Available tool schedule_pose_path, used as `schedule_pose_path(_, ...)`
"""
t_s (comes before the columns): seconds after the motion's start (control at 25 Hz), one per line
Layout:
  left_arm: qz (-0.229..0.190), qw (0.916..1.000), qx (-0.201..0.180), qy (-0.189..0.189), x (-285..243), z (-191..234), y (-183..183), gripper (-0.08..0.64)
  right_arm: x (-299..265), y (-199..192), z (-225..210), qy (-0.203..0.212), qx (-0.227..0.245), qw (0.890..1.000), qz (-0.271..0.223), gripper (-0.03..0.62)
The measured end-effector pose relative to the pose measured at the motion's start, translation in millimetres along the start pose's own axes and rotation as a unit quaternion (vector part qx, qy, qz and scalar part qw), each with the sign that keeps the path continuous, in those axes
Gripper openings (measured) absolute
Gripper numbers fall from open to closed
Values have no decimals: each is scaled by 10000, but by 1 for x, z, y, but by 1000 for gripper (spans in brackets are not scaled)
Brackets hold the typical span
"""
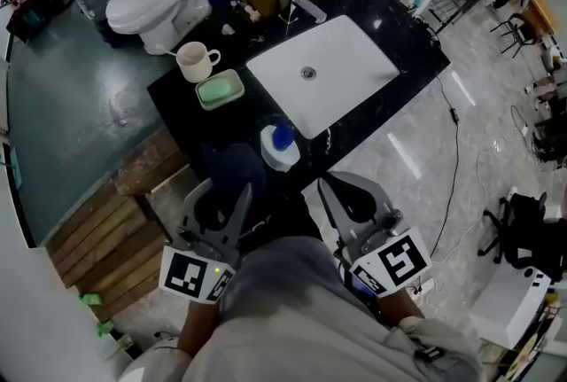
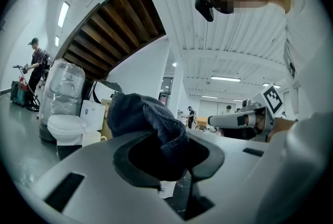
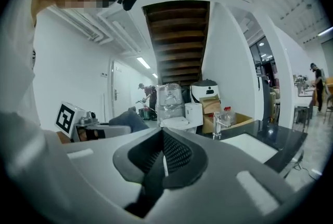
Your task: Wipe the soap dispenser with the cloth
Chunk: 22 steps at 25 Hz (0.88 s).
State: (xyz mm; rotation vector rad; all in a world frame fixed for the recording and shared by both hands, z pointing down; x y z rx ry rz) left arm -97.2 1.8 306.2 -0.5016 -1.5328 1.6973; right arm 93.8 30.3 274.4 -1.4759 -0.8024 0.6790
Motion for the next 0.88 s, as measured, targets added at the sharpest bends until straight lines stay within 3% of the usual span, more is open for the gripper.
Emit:
schedule_pose_path(0.48,-100,9999,52,96,-6,-2,5,103,-7,14,-4,-4,197,9998,-46,-2)
schedule_pose_path(0.88,123,9997,200,15,-3,-2,5,103,-12,16,-8,200,171,9996,105,0)
Point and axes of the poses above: the fingertips, and each gripper's own axes: x backward along the fingers, z to its left, y out of its top, the point moved 6 cm from there along x, backward along the fingers, and after that the axes turned 13 degrees about -z, right-handed, at the moved point
